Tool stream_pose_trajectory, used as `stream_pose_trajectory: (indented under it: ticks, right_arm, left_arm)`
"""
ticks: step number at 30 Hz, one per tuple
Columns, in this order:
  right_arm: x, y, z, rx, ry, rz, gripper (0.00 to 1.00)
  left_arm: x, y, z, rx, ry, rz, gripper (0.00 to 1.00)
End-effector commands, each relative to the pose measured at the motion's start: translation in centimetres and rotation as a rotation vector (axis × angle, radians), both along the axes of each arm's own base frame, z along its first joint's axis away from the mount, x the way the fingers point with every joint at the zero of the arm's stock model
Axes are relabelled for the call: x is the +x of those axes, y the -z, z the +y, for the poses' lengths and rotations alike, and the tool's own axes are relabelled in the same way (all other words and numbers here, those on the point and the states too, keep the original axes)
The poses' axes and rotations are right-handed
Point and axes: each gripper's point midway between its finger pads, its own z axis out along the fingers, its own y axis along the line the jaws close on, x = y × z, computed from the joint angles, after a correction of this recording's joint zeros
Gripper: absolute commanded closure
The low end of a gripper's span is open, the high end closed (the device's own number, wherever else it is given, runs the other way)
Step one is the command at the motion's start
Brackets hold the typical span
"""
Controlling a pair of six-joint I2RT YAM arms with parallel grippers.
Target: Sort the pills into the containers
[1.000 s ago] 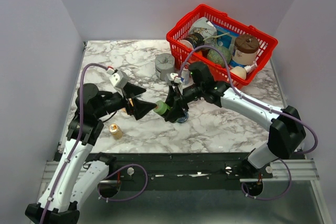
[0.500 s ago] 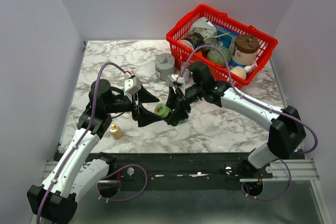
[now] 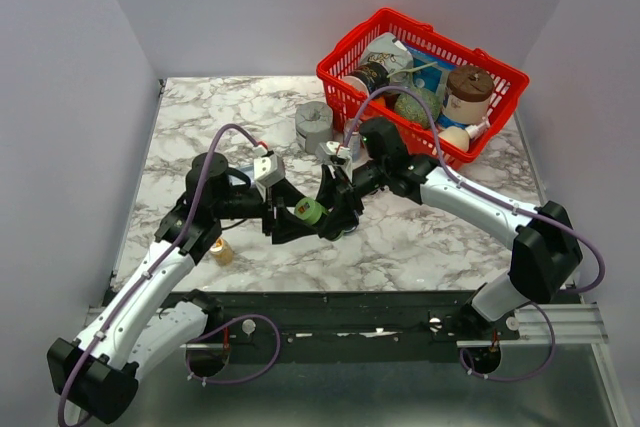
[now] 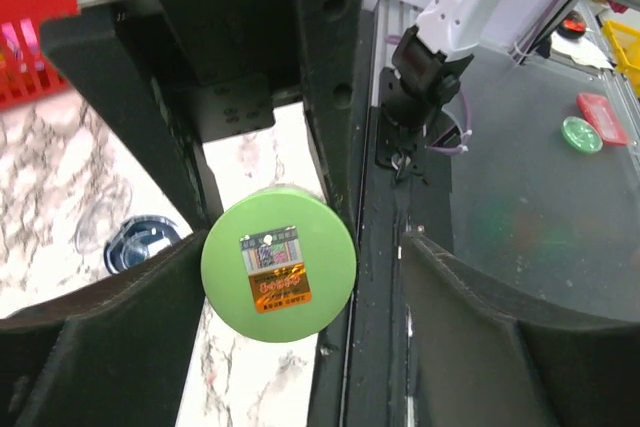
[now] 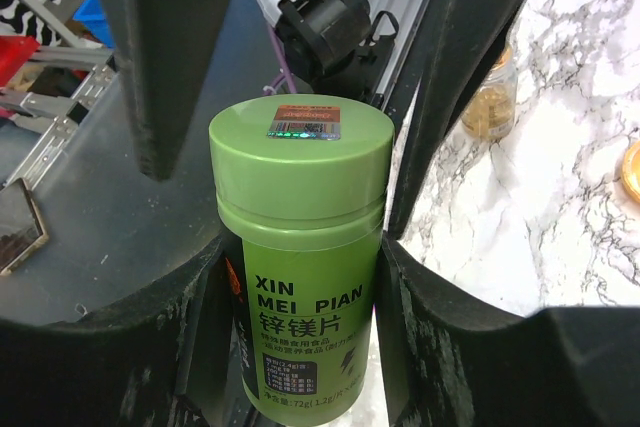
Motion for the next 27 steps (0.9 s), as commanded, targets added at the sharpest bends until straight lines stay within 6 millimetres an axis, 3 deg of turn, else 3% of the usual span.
stream_pose_trajectory:
  ticks: [1, 4, 5, 7, 8, 11, 14, 15, 18, 27]
  right_arm:
    - [-0.2, -0.6, 0.2, 0.02, -0.03, 0.008, 0.81]
    - [-0.1, -0.3, 0.3, 0.01, -0.019, 0.009, 0.81]
    - [0.1, -0.2, 0.3, 0.004, -0.009, 0.008, 0.8]
    - [0.2, -0.2, 0.3, 0.004, -0.002, -0.002, 0.8]
    - [0.3, 0.0, 0.3, -0.001, 0.005, -0.003, 0.8]
    - [0.3, 0.0, 0.4, -0.002, 0.007, -0.006, 0.78]
    - [0.4, -0.2, 0.4, 0.0, 0.012, -0.012, 0.61]
    - [0.3, -0.1, 0.3, -0.002, 0.013, -0.012, 0.44]
    - [0.5, -0.2, 0.3, 0.001, 0.025, -0.026, 0.22]
    - [0.9, -0.2, 0.6, -0.012, 0.053, -0.006, 0.2]
  left_arm:
    - [0.9, 0.2, 0.2, 0.045, -0.057, -0.047, 0.26]
    - [0.9, -0.1, 0.2, 0.037, -0.068, -0.034, 0.46]
    - [1.1, -0.5, 0.2, 0.025, -0.078, -0.041, 0.58]
    - [1.0, -0.6, 0.2, 0.01, -0.093, -0.018, 0.64]
    - [1.1, -1.1, 0.3, -0.007, -0.105, -0.035, 0.77]
    - [1.2, -1.6, 0.4, -0.04, -0.146, -0.02, 1.0]
    - [1.1, -2.2, 0.6, -0.089, -0.182, 0.01, 1.0]
    - [1.3, -2.1, 0.7, -0.098, -0.204, 0.024, 1.0]
    - [1.3, -2.9, 1.0, -0.168, -0.248, 0.029, 1.0]
    - [1.4, -3.4, 1.8, -0.234, -0.32, 0.025, 1.0]
